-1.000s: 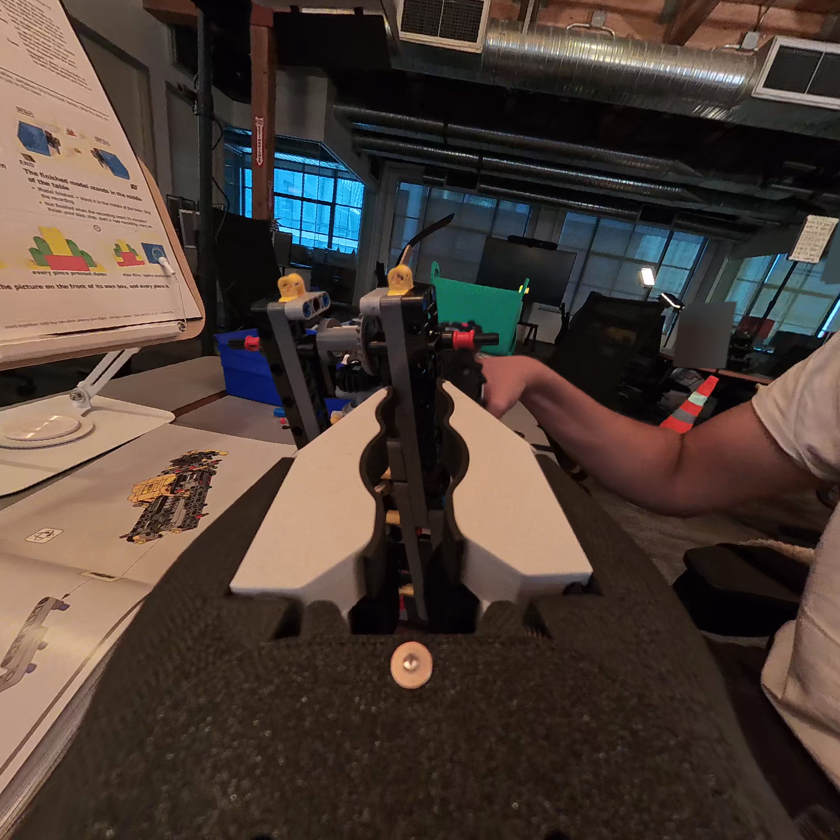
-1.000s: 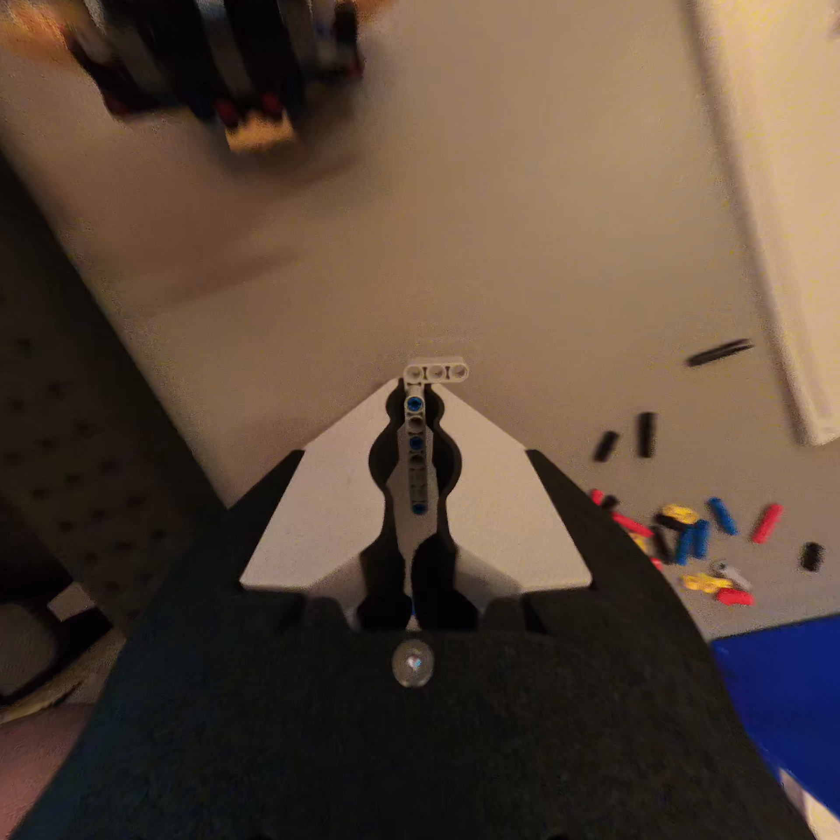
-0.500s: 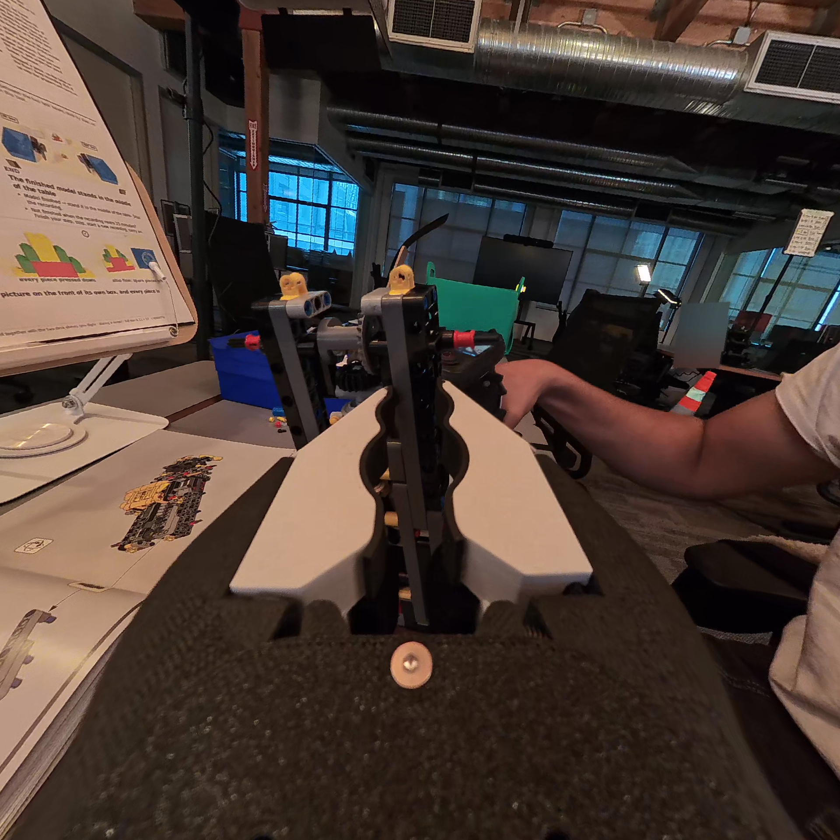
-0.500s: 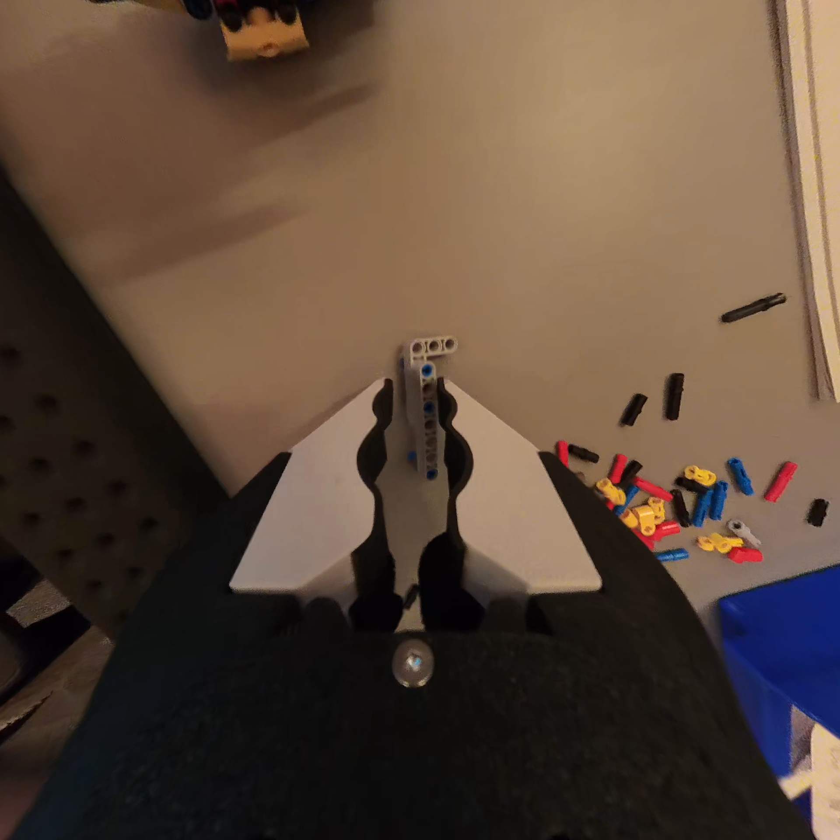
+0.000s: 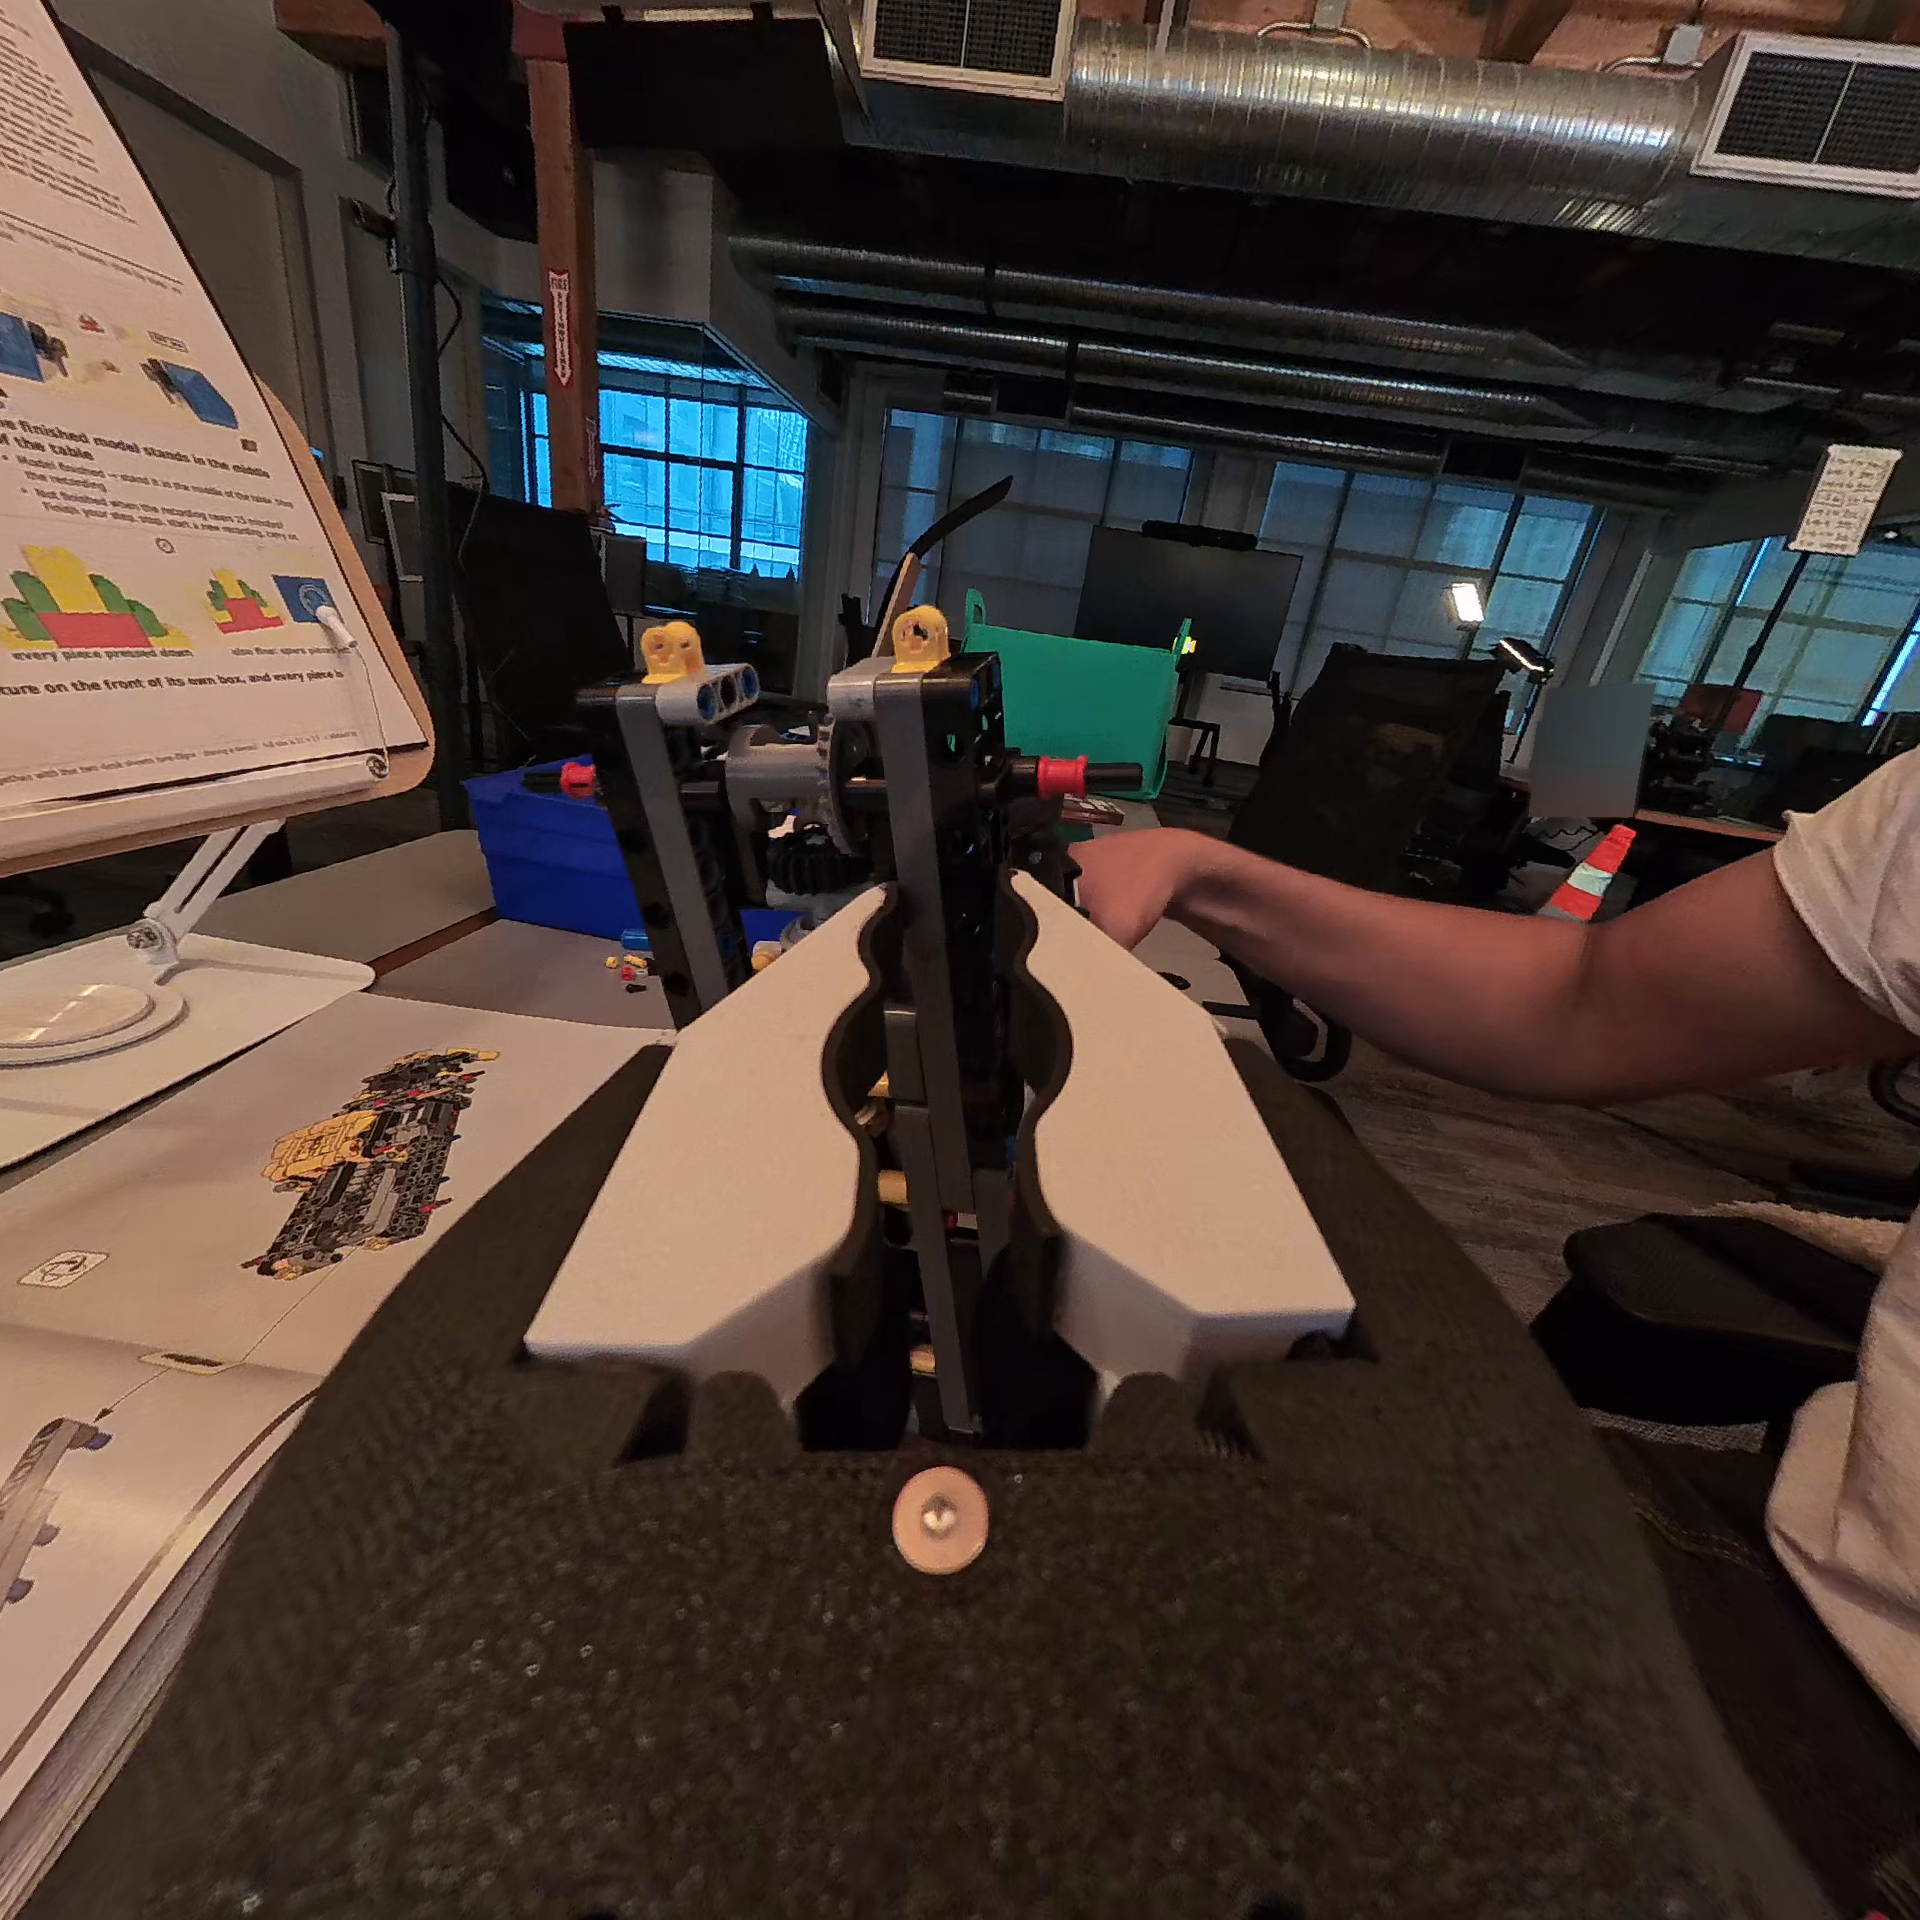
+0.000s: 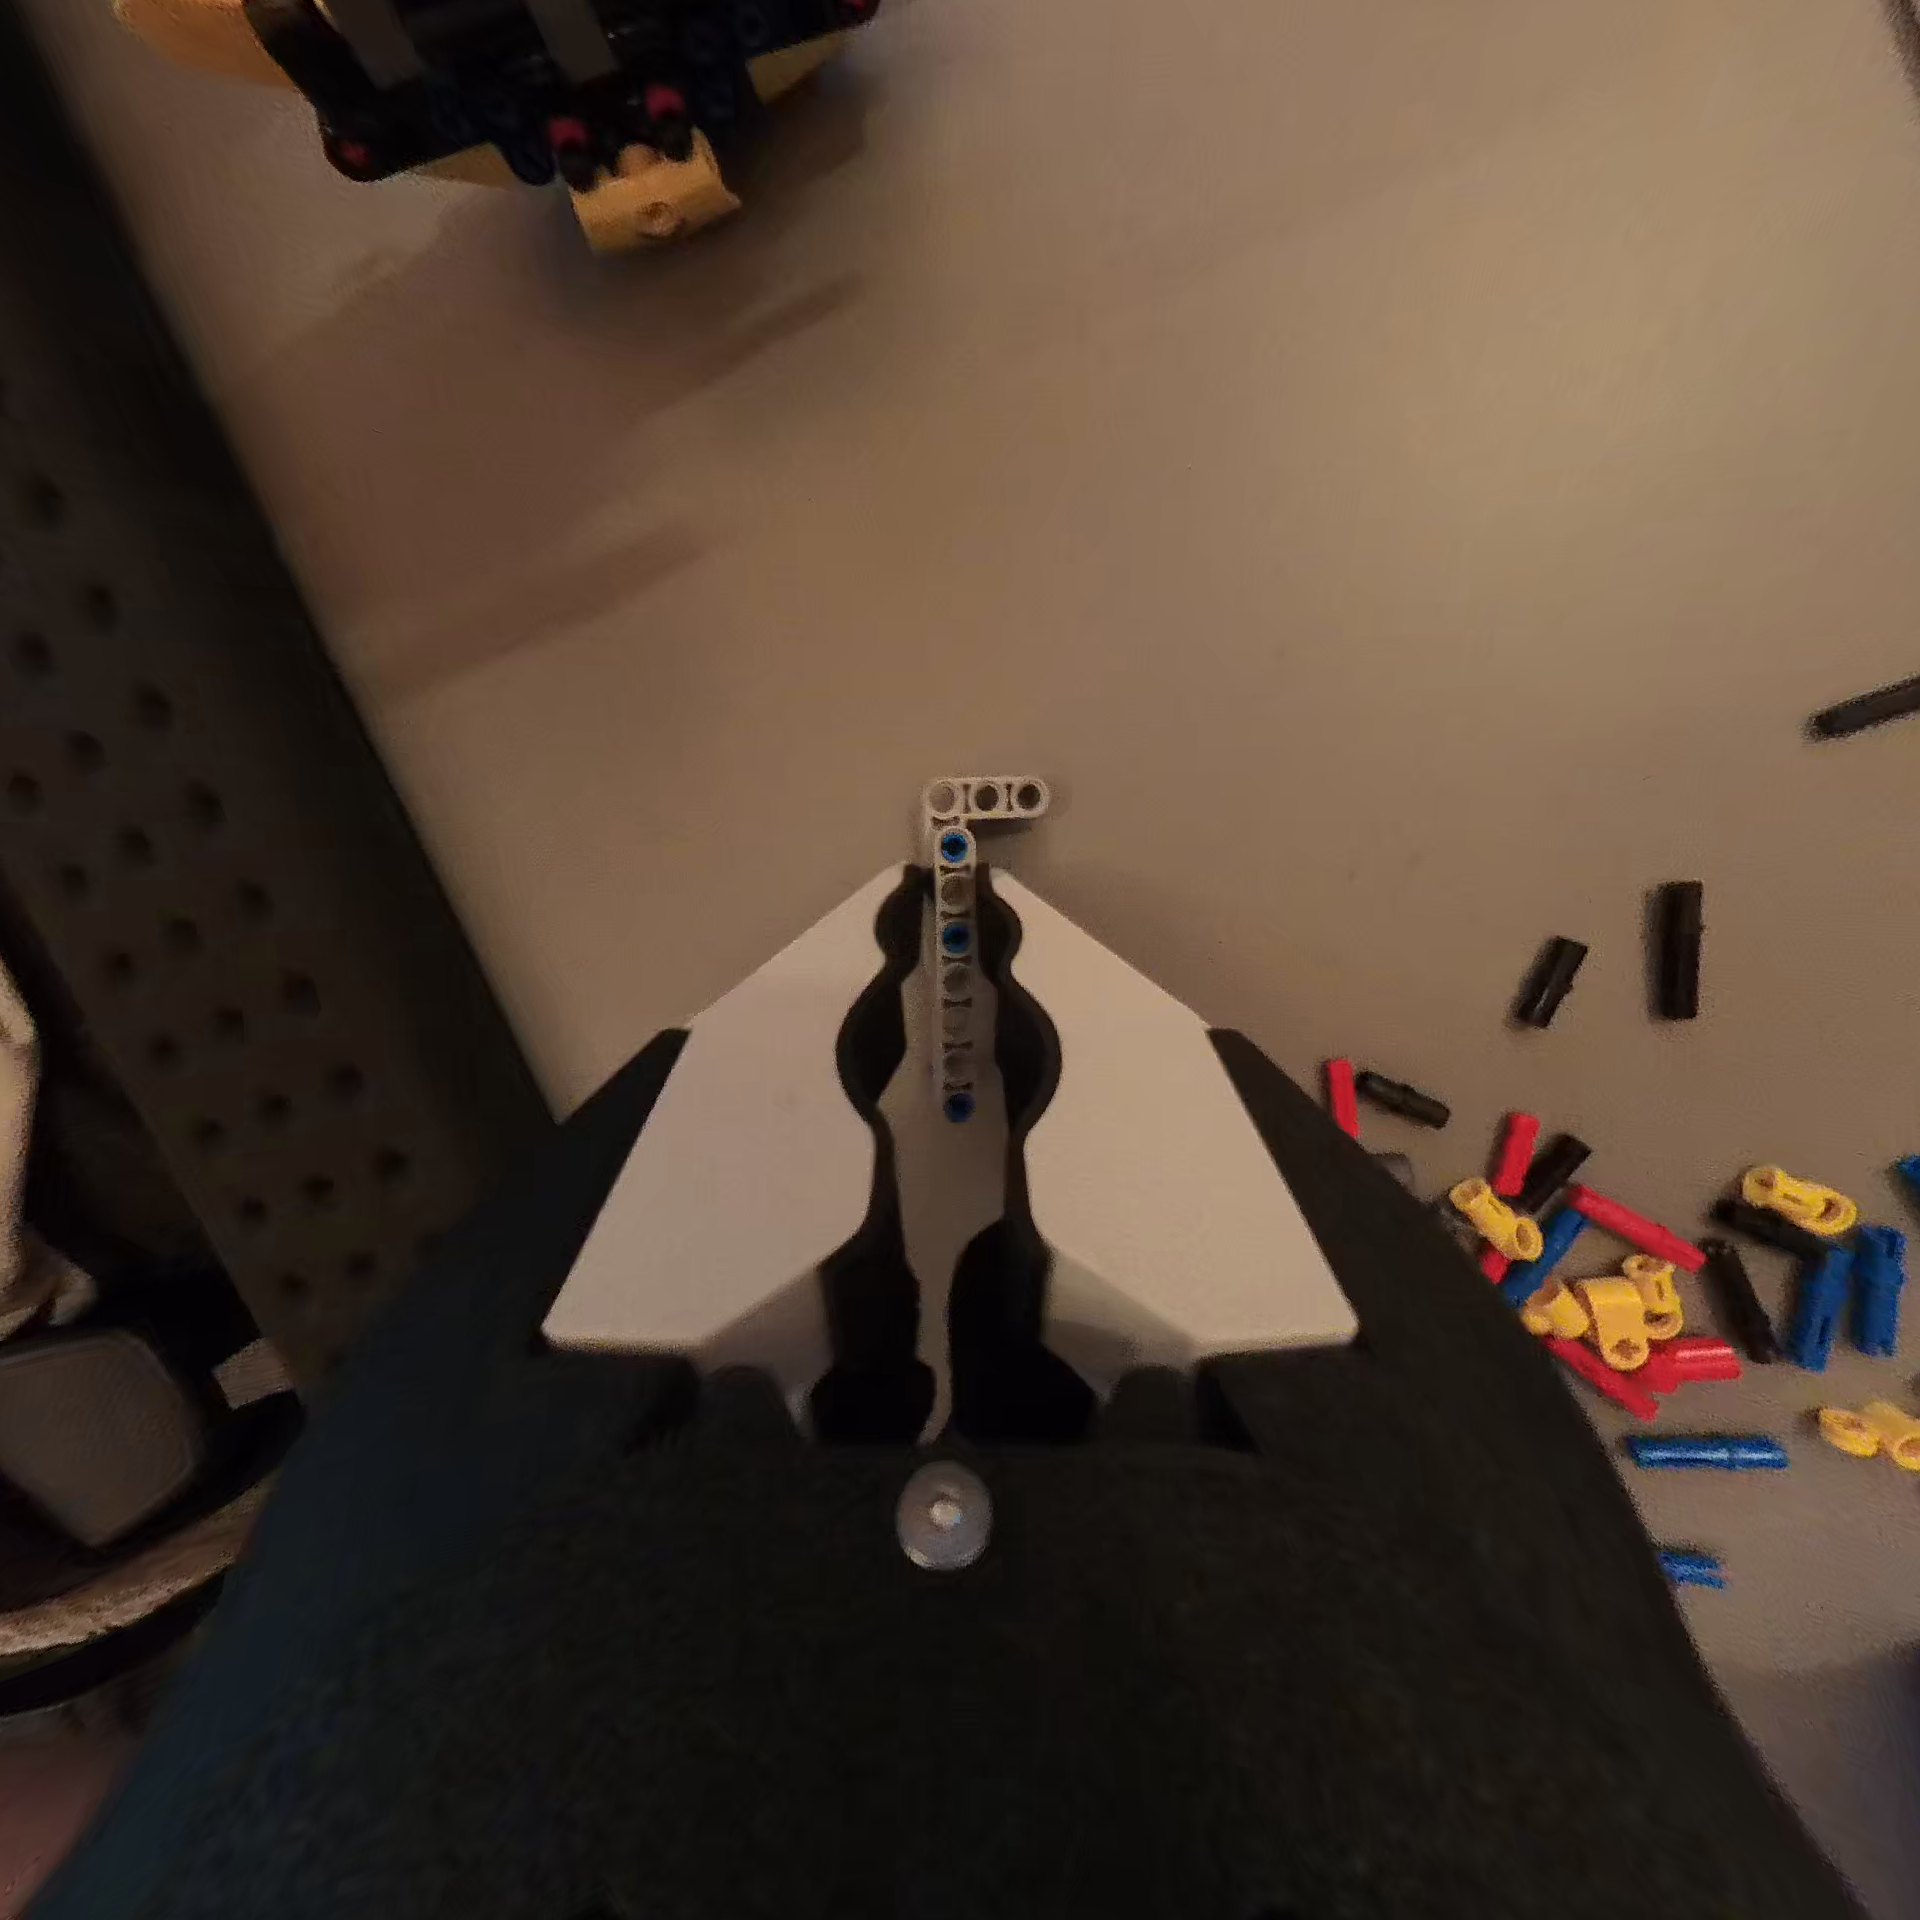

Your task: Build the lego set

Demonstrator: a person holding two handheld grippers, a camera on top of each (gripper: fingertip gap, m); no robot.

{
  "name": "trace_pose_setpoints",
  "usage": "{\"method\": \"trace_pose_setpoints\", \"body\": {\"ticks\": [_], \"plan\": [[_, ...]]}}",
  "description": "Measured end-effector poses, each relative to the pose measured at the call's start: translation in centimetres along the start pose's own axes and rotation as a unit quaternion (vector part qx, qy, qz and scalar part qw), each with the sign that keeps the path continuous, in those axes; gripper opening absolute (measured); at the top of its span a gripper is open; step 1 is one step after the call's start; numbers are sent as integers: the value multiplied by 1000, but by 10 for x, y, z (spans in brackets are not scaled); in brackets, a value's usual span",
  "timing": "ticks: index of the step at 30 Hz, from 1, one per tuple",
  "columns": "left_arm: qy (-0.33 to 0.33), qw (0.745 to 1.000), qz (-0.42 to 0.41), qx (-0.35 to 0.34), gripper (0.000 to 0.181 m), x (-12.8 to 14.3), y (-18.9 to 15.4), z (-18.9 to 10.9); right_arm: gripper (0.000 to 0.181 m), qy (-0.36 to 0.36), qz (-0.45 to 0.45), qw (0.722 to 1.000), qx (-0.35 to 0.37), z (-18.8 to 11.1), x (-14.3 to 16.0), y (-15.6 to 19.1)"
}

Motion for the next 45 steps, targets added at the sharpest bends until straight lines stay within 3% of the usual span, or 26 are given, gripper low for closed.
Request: {"method": "trace_pose_setpoints", "body": {"ticks": [3,6,9,11,12,19,28,45], "plan": [[0,1000,2,1,17,0,-1,1,6,-24,-24,999,-4,-4,-7,5],[-1,1000,0,-7,16,0,0,-1,6,-209,-49,977,11,-52,-28,23],[-6,1000,-10,-4,16,0,2,-1,6,-484,-62,873,5,-112,-56,61],[-11,1000,-21,2,16,0,3,-1,6,-572,-52,818,-16,-123,-71,81],[-11,1000,-24,7,16,1,3,0,5,-588,-38,808,-23,-119,-81,86],[-4,999,-19,33,16,2,-3,4,6,-577,-27,815,-42,-86,-118,86],[-2,999,-23,48,16,1,-1,1,5,-603,-29,795,-54,-81,-119,89],[-2,999,-23,47,16,1,-2,0,6,-598,-44,799,-46,-78,-119,93]]}}
Point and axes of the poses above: each gripper's, where its closed fingertips meet, z out along the fingers, x out of its underside, y = z × x across the jaws, the point moved 9 cm from there along -z, back along the fingers
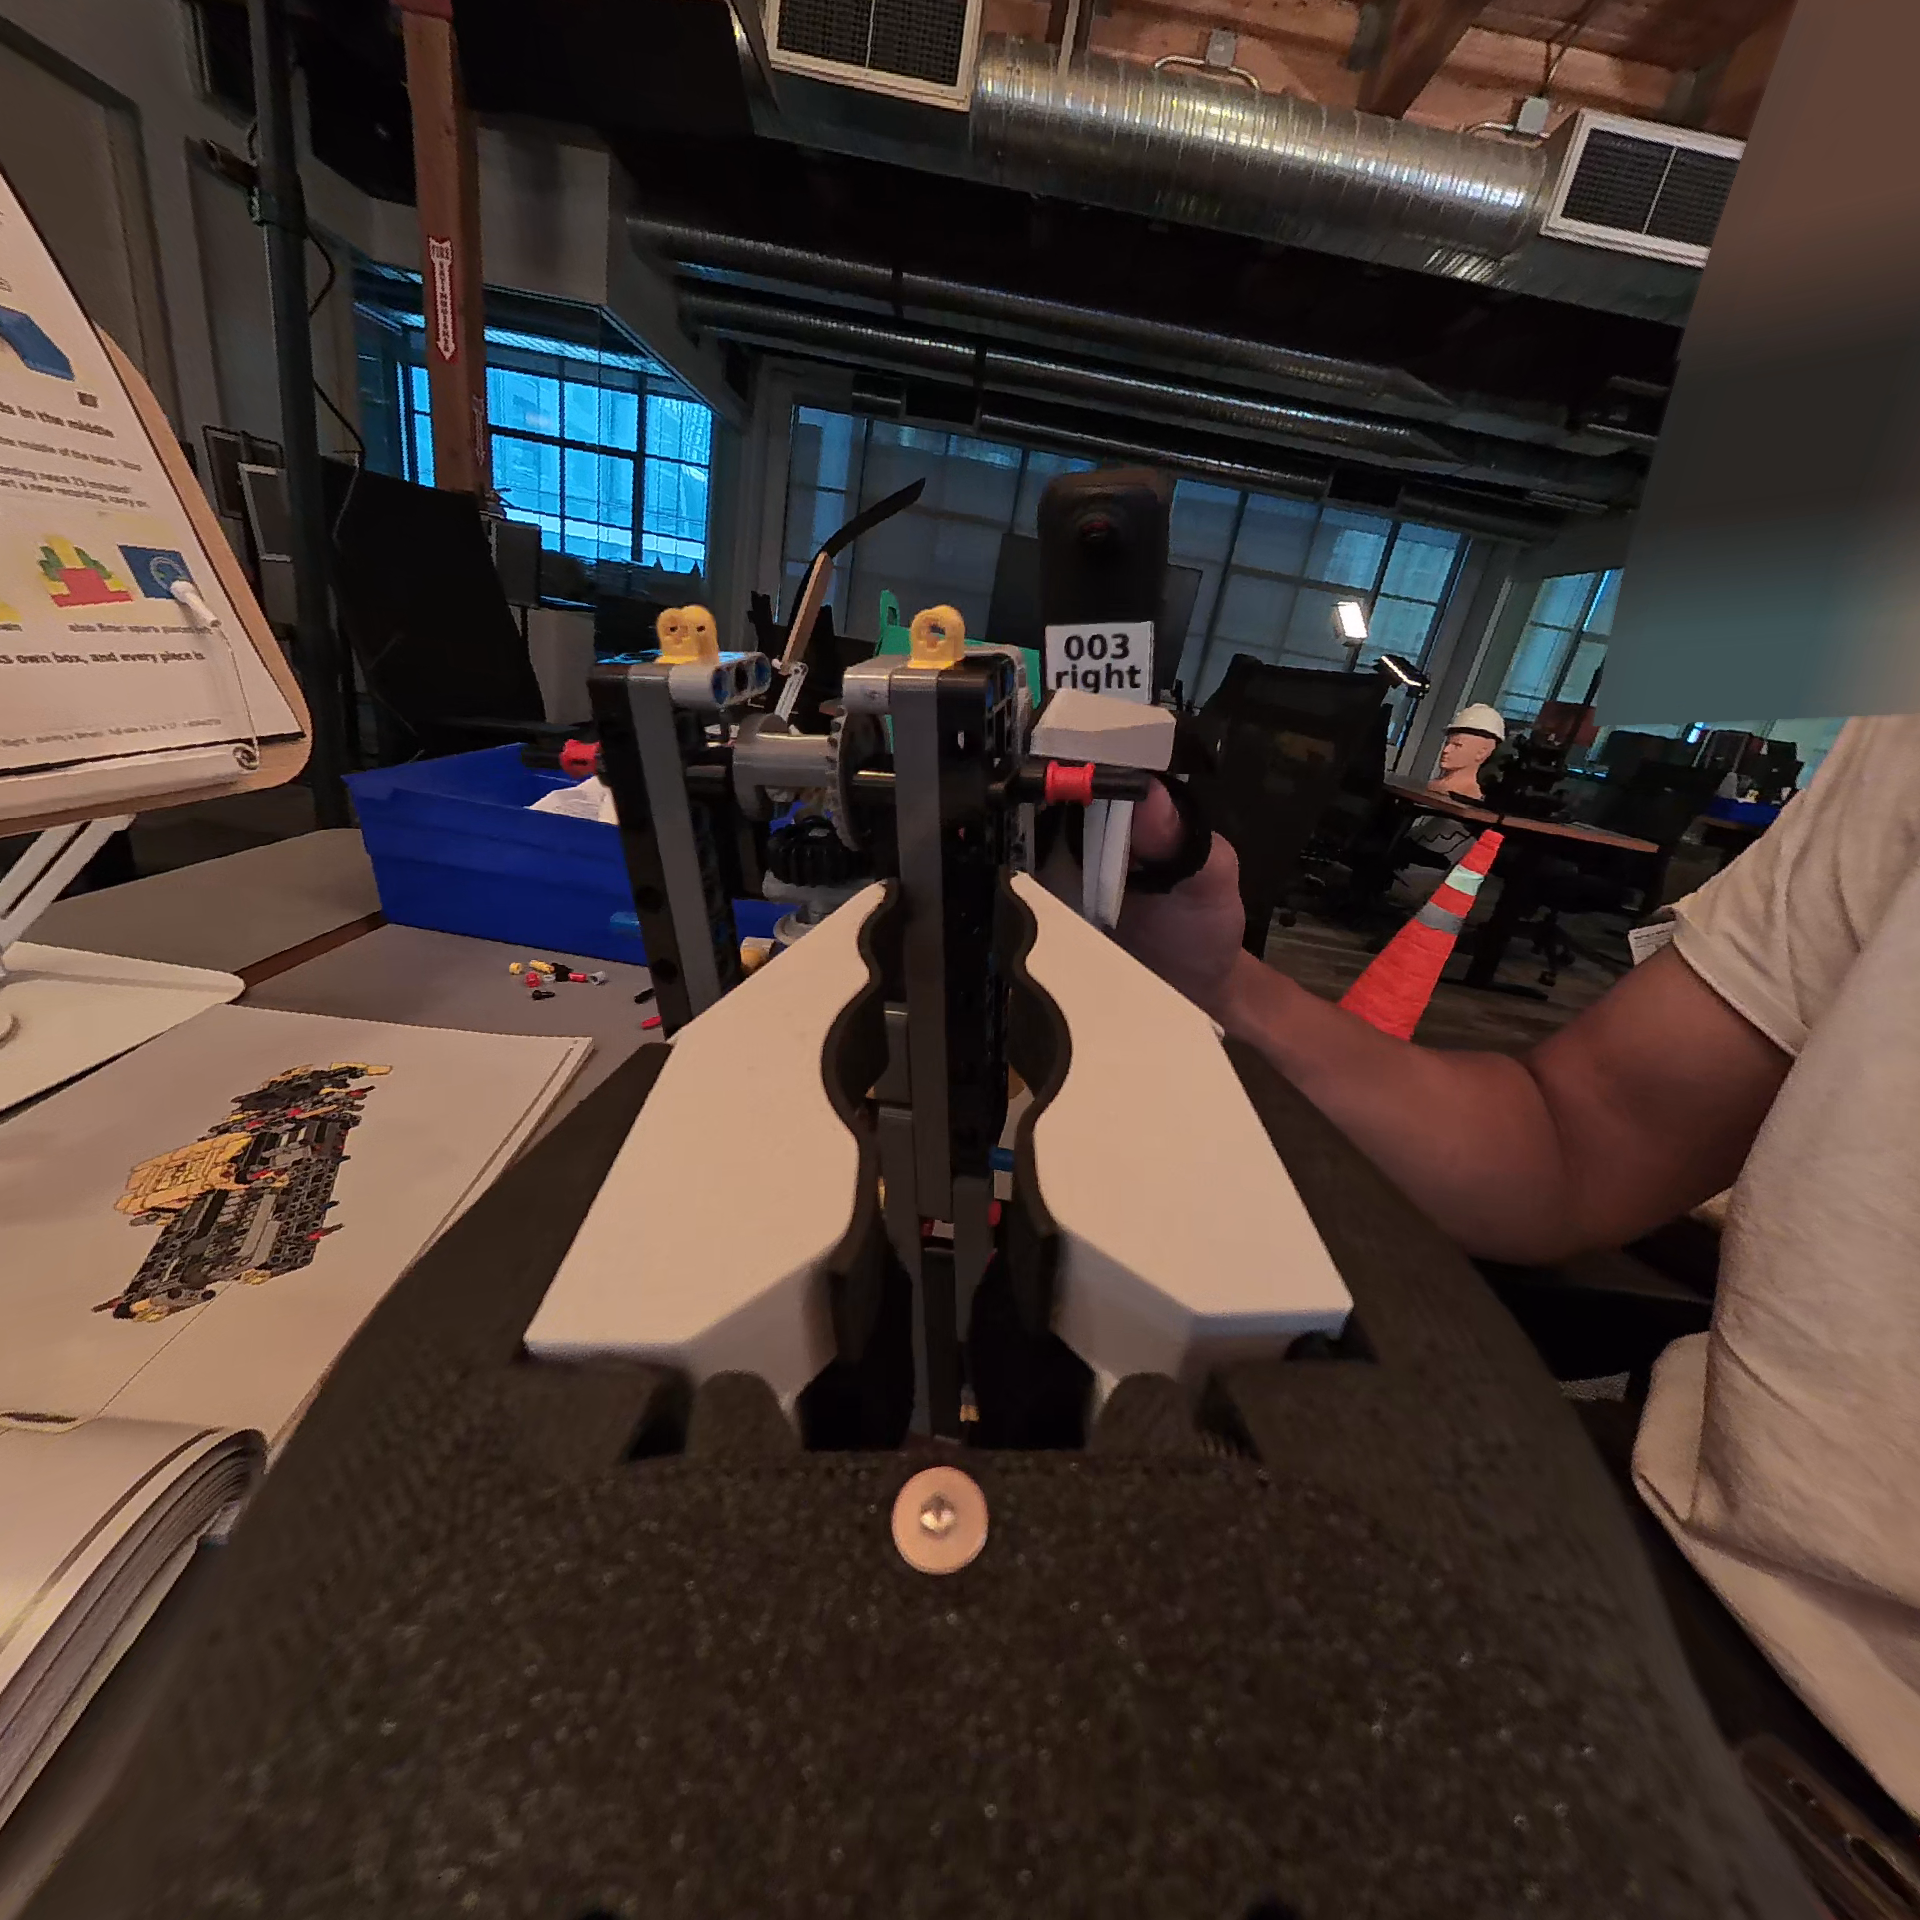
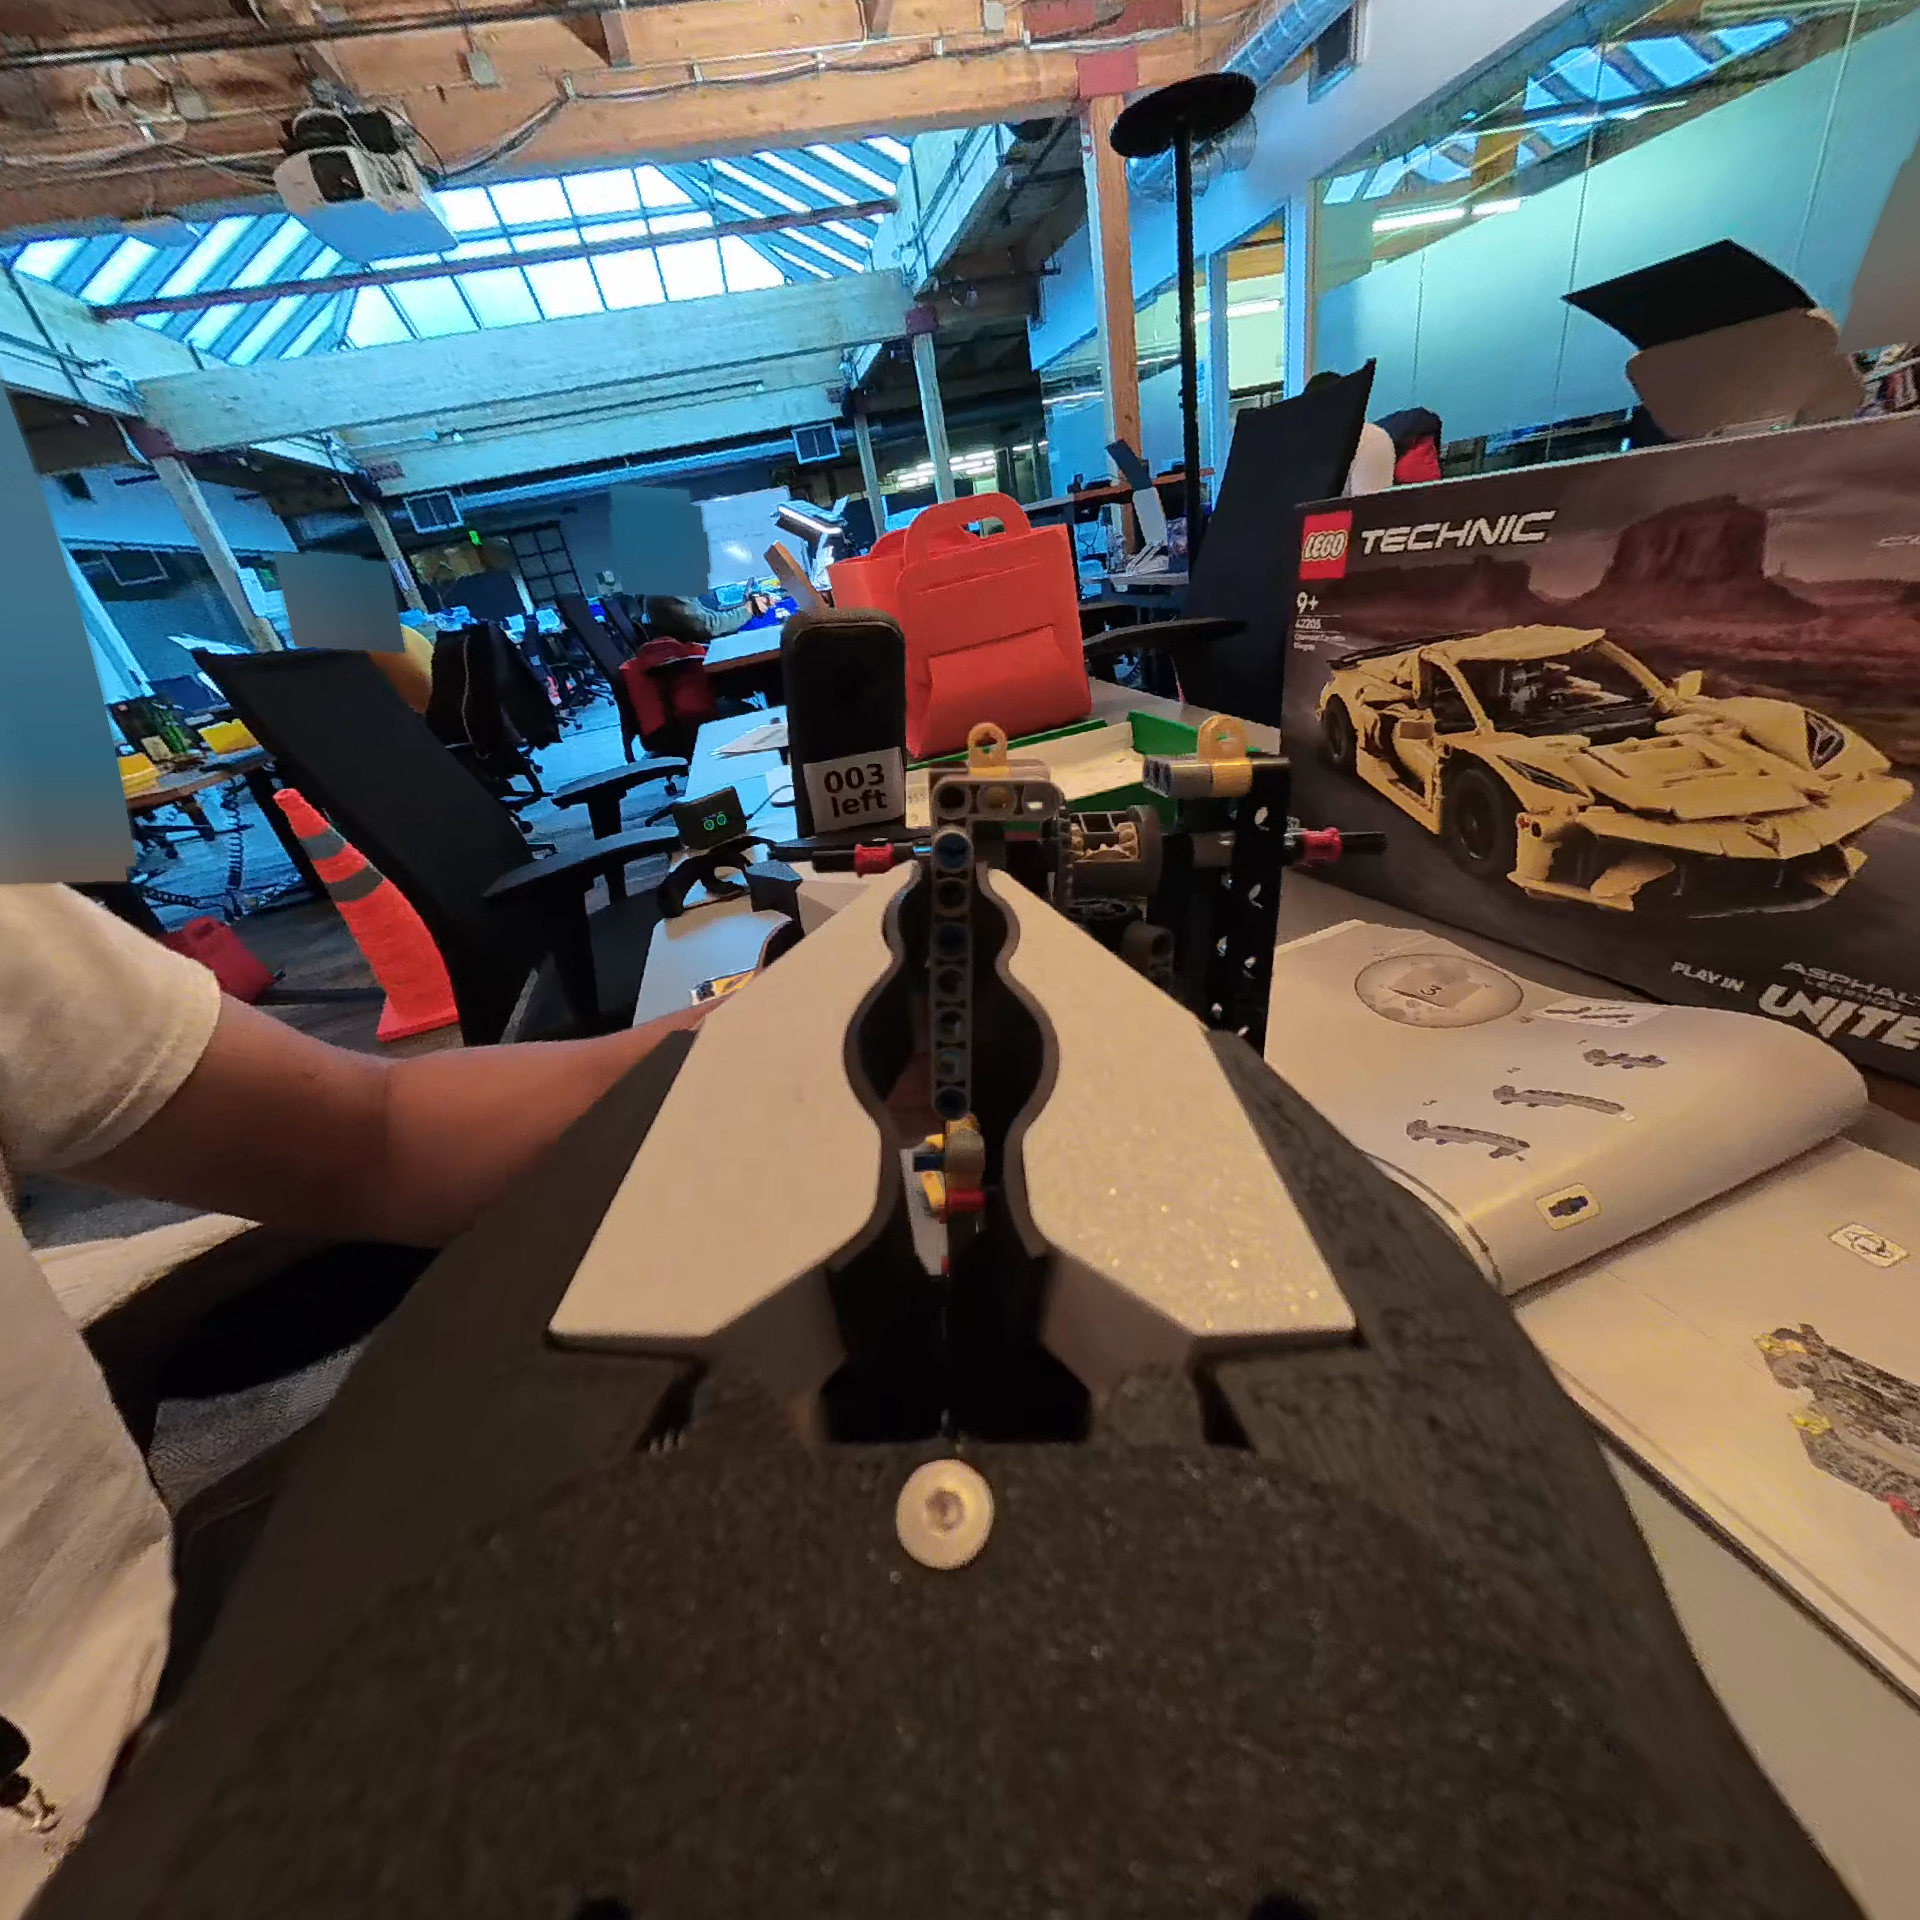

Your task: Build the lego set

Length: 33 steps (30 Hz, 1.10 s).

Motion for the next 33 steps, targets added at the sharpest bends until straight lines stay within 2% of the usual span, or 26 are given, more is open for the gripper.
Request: {"method": "trace_pose_setpoints", "body": {"ticks": [4,9,13,18,23,28,33], "plan": [[6,1000,12,-8,16,0,-2,1,6,9,-2,1000,-4,0,-2,0],[46,996,71,-19,16,-3,-11,2,6,53,-30,998,-16,-2,-6,4],[92,991,99,-16,15,0,-15,4,7,97,-25,994,-41,0,-8,5],[107,986,123,-14,16,1,-20,5,6,184,-47,981,-41,4,-20,11],[106,987,123,-8,15,1,-22,5,6,210,-71,974,-52,9,-24,18],[116,989,88,-9,15,8,-17,6,7,236,-122,964,-25,8,-20,19],[104,993,47,-3,15,10,-13,8,6,213,-94,972,-22,7,-17,14]]}}
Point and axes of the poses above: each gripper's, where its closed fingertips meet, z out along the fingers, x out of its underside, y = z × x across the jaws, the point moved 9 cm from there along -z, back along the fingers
